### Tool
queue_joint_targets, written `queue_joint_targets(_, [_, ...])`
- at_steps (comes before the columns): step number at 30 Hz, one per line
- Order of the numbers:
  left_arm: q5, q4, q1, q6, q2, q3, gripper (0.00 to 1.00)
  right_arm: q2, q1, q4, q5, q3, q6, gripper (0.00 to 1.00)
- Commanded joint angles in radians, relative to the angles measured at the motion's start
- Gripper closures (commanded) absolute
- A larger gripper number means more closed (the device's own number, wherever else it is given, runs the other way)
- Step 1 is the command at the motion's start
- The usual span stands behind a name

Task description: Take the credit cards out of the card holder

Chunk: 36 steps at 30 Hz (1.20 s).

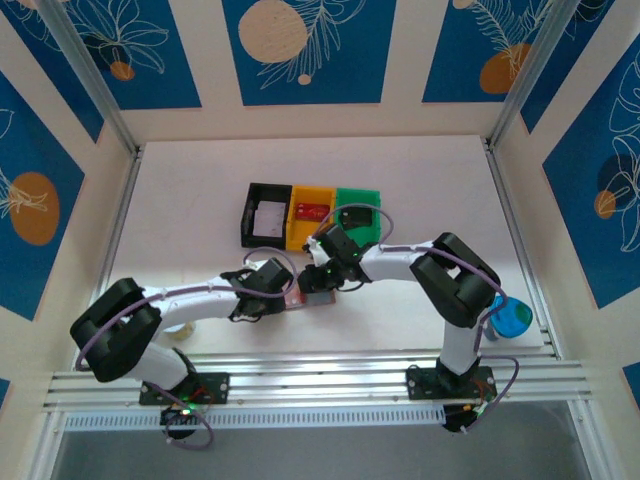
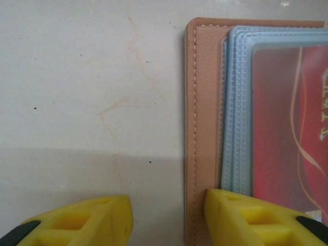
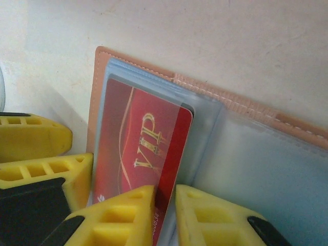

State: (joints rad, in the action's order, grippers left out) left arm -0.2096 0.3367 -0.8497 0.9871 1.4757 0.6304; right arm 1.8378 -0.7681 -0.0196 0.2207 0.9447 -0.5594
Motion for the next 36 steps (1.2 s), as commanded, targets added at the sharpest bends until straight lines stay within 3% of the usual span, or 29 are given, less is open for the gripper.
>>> queue_joint_targets(1, [0.236,-0.297,-0.029,0.018,0.227,-0.095,0.55,0.024,-0.011,-0.010,0.041,0.014,0.007,0.82])
queue_joint_targets(26, [0.243,-0.330,-0.038,0.030,0.256,-0.101,0.55,-0.032,-0.026,0.108,0.169,-0.041,0.021,0.87])
queue_joint_targets(36, [0.242,-0.331,-0.043,0.035,0.257,-0.100,0.55,-0.037,-0.028,0.114,0.177,-0.044,0.023,0.95])
